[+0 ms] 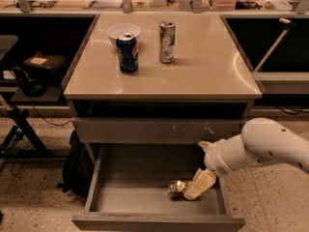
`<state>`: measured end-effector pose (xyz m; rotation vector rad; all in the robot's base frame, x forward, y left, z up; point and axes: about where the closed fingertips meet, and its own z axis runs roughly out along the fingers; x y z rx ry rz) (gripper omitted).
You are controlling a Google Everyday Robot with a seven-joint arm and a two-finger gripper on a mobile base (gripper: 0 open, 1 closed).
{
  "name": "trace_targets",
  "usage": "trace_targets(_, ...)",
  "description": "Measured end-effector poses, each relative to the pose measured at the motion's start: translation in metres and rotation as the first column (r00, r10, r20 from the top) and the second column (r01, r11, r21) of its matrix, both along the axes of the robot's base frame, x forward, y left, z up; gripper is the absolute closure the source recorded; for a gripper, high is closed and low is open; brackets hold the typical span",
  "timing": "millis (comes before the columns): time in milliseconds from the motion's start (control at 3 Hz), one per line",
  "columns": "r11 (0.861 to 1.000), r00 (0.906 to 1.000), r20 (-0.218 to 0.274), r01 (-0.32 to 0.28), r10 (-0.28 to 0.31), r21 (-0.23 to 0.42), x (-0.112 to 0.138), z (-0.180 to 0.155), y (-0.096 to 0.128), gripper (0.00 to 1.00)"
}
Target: Pick orange can from middle drawer and place on counter
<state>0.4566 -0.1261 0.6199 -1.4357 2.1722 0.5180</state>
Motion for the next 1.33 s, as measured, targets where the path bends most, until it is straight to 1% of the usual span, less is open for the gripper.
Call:
trace_targets(333, 1.0, 1.0, -0.001, -0.001, 0.001, 0.0, -0.001, 0.0, 0.0, 0.0)
trace_targets(667, 0.999, 0.9999, 0.011, 0.011, -0.011, -0.033, -0.007, -0.024, 0.007, 0.0)
trace_targets(1000, 0.995, 0.9981, -0.014, 0.058, -0.06, -0.079, -0.003, -0.094, 0.014, 0.0)
trace_targets(1333, 0.993, 0.9947, 0.039, 0.098, -0.096, -0.063, 0.017, -0.096, 0.021, 0.0)
